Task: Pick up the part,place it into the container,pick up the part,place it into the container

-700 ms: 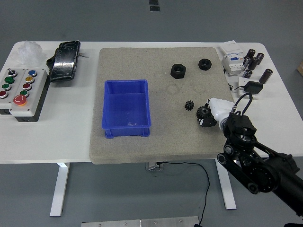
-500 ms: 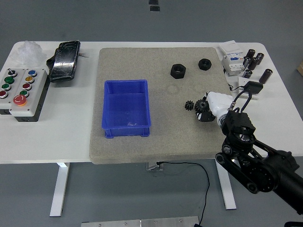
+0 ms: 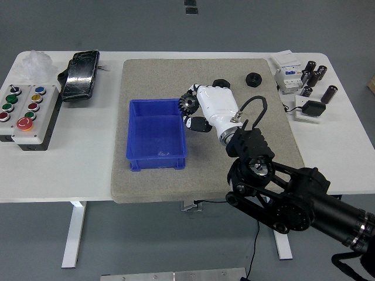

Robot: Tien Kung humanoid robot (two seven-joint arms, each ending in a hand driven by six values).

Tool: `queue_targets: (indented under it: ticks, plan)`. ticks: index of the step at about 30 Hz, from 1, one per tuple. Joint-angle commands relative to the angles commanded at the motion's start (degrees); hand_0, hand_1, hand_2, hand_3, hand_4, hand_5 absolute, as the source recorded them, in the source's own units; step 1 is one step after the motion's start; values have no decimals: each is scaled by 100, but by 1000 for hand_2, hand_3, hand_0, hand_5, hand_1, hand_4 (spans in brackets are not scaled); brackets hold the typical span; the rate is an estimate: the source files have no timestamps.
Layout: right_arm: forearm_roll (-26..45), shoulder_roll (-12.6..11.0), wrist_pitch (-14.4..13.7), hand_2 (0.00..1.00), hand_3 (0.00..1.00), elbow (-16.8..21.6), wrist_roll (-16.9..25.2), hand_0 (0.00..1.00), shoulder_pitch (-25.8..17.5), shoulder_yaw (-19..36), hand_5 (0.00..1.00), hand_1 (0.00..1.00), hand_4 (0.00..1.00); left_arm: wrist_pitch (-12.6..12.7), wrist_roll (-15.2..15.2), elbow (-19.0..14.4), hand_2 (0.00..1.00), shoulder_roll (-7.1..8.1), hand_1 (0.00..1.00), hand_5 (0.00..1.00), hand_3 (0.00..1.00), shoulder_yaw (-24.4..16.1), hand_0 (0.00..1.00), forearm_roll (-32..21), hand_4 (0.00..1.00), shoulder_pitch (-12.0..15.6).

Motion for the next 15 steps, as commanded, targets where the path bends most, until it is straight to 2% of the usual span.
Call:
queue_targets:
  ticks: [5,6,11,12,15]
  plan:
    - [248,146,59,600,568,-113,119,475,223,-613,15,607,246,4,19,0,556,1,545,347,616,-2,614,-1,614,3]
    - [278,171,95,802,735,-138,115,642,253,-730,229,767,398,5,20,0,556,2,545,346,616,-2,614,-2,613,3]
    - [320,243,348,802,735,-248,-28,642,314,-1009,229,767,398,2,26,0,556,-1,545,346,616,8,614,-10,613,-2]
    - [310,245,384,941,952,-257,-60,790,313,-1016,352,912,722,1,27,0,556,-3,545,346,616,8,614,-9,613,-1]
    - [243,242,488,941,952,-267,-169,790,293,-959,352,912,722,-1,30,0,556,-10,545,346,616,5,614,-7,613,3]
